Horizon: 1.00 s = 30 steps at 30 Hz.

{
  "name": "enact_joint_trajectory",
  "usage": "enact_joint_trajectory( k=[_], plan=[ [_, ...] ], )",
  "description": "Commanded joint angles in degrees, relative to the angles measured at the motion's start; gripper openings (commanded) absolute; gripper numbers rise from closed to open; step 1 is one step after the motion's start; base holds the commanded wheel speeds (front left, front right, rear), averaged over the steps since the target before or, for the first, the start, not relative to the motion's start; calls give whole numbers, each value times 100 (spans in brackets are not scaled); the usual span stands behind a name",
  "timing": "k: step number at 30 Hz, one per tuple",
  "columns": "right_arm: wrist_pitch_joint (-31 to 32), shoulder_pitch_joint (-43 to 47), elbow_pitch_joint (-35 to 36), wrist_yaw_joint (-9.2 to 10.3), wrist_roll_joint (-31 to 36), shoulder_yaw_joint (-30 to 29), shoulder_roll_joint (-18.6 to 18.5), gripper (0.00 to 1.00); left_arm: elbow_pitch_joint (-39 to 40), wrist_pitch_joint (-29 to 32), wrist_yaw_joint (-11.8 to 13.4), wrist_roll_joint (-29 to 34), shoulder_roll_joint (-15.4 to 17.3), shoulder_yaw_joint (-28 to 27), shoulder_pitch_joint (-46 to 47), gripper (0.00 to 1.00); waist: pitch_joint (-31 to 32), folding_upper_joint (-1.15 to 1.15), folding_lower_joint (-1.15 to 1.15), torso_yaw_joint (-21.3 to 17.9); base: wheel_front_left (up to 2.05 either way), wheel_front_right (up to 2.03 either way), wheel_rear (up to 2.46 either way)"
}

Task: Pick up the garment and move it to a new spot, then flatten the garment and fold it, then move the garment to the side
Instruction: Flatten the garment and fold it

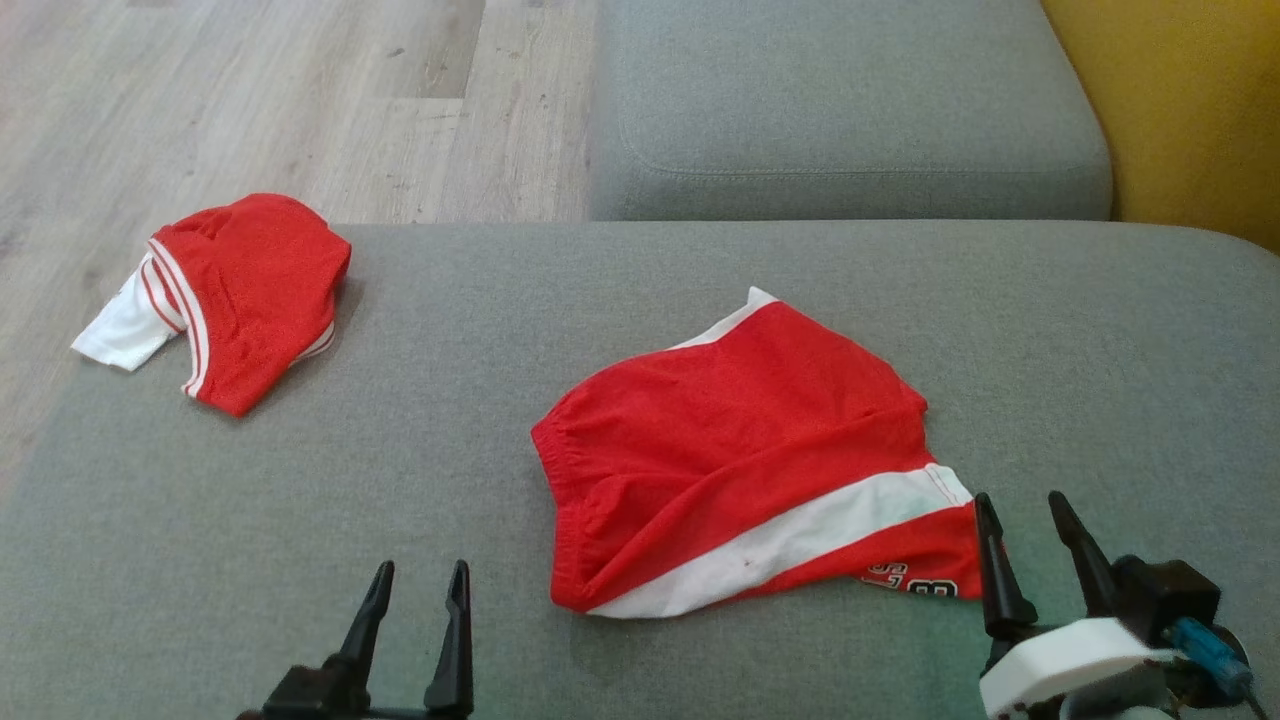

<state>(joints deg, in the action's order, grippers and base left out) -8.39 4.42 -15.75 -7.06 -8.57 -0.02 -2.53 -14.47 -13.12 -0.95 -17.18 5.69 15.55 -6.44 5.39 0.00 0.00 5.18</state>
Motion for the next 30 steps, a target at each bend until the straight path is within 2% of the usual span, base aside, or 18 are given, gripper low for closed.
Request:
enact_joint_trajectory(
  k=[1,7,14,30],
  plan=[
    [-37,-153,223,-43,29,167,-35,100,151,-7,37,-55,46,-126,147,100,-12,0,0,-2,0,0,0],
    [-17,-193,252,-43,76,175,-35,100,-21,235,-88,-54,66,80,173,100,-121,0,0,-69,0,0,0],
    [34,-268,290,-43,126,231,-35,100,-642,484,-320,30,25,505,442,100,-305,0,0,-286,0,0,0],
    [181,-382,514,-43,300,180,-35,100,-1952,19,-403,355,-45,923,1335,100,-638,0,0,-816,0,0,0]
  ],
)
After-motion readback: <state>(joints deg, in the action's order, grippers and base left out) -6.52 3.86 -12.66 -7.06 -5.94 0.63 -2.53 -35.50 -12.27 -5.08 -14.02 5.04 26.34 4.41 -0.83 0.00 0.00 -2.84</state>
